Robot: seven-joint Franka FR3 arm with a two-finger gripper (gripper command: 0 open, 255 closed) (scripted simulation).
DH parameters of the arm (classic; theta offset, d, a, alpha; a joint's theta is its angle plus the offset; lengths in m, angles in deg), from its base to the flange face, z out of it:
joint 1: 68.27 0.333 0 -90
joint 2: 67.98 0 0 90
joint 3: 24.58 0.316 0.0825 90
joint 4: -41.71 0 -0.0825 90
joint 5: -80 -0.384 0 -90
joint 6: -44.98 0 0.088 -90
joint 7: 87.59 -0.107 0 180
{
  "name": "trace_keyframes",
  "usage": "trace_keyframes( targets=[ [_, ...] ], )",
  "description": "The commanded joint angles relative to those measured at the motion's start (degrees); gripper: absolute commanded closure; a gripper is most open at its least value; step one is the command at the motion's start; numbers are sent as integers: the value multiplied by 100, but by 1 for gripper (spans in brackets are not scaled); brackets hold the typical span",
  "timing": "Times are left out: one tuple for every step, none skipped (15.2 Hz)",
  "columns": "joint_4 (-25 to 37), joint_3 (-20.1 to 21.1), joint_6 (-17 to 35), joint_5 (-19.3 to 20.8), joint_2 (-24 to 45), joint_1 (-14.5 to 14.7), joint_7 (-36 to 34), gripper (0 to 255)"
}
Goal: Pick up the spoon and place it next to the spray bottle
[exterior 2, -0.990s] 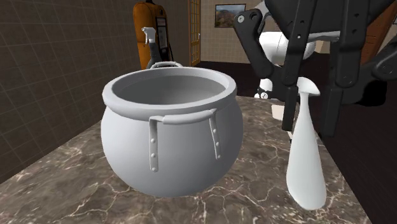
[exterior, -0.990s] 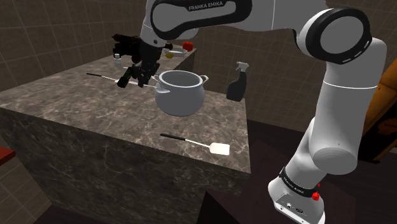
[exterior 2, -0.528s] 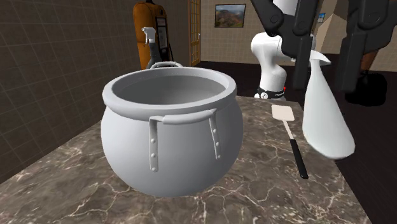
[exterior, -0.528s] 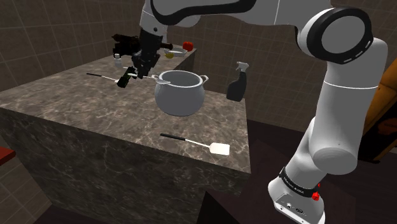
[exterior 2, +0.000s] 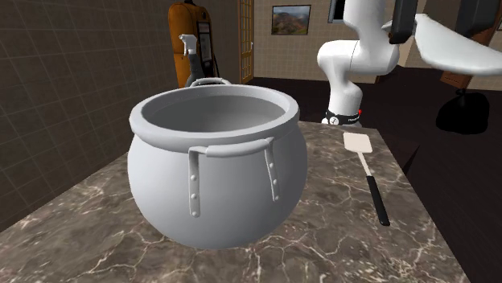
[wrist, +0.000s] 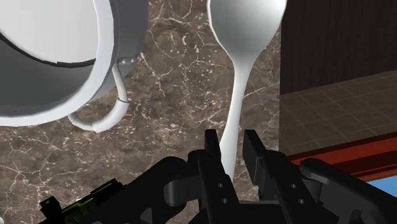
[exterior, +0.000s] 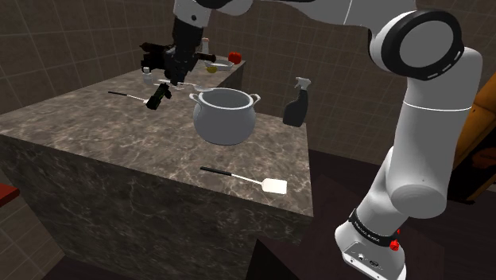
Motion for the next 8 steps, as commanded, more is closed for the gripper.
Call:
trace_keyframes(
  targets=[
    [210, 1, -183, 11, 29, 8, -19, 255],
    [314, 2, -268, 18, 48, 12, -27, 255],
    [422, 3, -354, 24, 69, 17, -37, 255],
    [533, 3, -442, 31, 92, 22, -46, 255],
    [647, 4, -531, 38, 118, 28, -55, 255],
    [766, 5, -622, 46, 146, 34, -65, 255],
    [889, 5, -714, 55, 176, 41, -75, 255],
    [1016, 6, -807, 63, 210, 48, -85, 255]
  ],
)
